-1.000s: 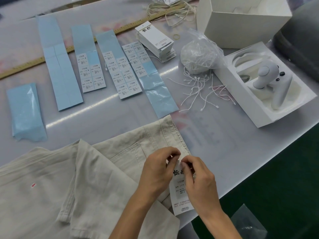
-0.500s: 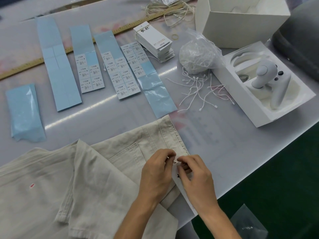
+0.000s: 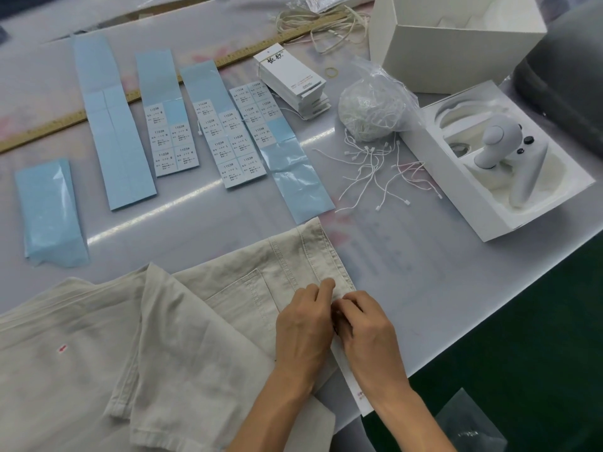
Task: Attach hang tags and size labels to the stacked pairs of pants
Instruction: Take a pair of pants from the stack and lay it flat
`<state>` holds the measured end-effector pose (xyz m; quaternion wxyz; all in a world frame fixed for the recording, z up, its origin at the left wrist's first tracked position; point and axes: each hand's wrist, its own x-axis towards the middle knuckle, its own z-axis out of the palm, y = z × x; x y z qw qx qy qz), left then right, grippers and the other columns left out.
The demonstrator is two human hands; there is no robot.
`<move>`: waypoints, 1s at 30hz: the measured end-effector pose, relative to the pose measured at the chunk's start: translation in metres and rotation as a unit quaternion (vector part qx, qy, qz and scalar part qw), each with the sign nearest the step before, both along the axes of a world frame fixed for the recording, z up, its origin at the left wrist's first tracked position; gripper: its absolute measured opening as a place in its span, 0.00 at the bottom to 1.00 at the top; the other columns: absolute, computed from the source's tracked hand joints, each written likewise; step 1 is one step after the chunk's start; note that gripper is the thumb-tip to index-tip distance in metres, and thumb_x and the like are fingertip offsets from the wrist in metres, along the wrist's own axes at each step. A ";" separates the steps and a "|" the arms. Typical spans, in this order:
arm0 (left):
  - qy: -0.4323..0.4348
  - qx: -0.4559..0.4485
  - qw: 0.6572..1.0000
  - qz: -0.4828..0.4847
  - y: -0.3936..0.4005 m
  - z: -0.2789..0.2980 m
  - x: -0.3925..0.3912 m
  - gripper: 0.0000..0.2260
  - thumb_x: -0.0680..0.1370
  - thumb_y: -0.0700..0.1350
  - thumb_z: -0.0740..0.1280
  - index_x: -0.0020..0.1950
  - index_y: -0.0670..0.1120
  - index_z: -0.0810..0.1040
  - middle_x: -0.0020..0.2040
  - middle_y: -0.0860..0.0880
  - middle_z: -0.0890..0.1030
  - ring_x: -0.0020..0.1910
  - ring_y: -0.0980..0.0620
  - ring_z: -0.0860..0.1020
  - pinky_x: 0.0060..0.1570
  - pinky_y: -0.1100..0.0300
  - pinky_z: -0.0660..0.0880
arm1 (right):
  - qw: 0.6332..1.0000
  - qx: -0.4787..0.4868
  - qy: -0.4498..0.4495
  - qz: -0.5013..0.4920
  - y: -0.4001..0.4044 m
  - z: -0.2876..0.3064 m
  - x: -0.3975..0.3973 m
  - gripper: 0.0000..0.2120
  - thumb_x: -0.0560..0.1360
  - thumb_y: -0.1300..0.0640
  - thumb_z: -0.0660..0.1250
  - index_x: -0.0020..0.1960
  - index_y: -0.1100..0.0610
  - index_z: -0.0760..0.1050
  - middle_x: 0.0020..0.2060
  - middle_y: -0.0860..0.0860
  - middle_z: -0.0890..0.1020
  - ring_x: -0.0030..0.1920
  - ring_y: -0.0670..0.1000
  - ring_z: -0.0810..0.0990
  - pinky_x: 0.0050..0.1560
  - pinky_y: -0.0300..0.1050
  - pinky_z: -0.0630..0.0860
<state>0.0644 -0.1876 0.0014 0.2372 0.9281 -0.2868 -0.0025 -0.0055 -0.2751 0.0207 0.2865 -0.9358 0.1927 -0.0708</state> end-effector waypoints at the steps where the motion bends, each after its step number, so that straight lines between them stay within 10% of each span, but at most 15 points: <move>1: -0.008 0.004 1.000 0.001 -0.001 -0.001 -0.001 0.14 0.66 0.33 0.75 0.47 0.46 0.79 0.33 0.51 0.72 0.29 0.52 0.70 0.25 0.60 0.56 | 1.000 0.014 -0.005 -0.008 0.000 0.000 0.001 0.04 0.76 0.66 0.72 0.50 0.60 0.82 0.45 0.50 0.80 0.43 0.49 0.79 0.43 0.45 0.80; 18: 0.093 -0.152 0.981 0.071 -0.003 0.004 -0.010 0.10 0.80 0.46 0.56 0.55 0.48 0.75 0.40 0.53 0.79 0.34 0.54 0.77 0.29 0.56 0.75 | 0.955 0.261 -0.053 -0.133 0.005 0.008 0.000 0.11 0.78 0.65 0.71 0.54 0.52 0.83 0.47 0.41 0.83 0.51 0.44 0.83 0.49 0.34 0.79; 24: 0.087 -0.102 0.991 0.009 -0.003 0.002 -0.006 0.15 0.74 0.32 0.72 0.56 0.45 0.75 0.43 0.50 0.78 0.34 0.52 0.76 0.28 0.60 0.72 | 0.968 0.187 -0.090 -0.141 0.006 0.019 -0.002 0.10 0.77 0.65 0.72 0.52 0.51 0.82 0.47 0.41 0.82 0.51 0.44 0.83 0.51 0.31 0.78; 30: 0.045 -0.173 0.983 0.051 0.004 0.009 0.003 0.03 0.80 0.39 0.69 0.52 0.46 0.79 0.50 0.53 0.79 0.46 0.53 0.78 0.34 0.59 0.76 | 0.861 0.423 -0.129 -0.253 -0.001 0.033 0.001 0.10 0.75 0.62 0.74 0.47 0.47 0.85 0.44 0.49 0.87 0.47 0.49 0.86 0.48 0.38 0.82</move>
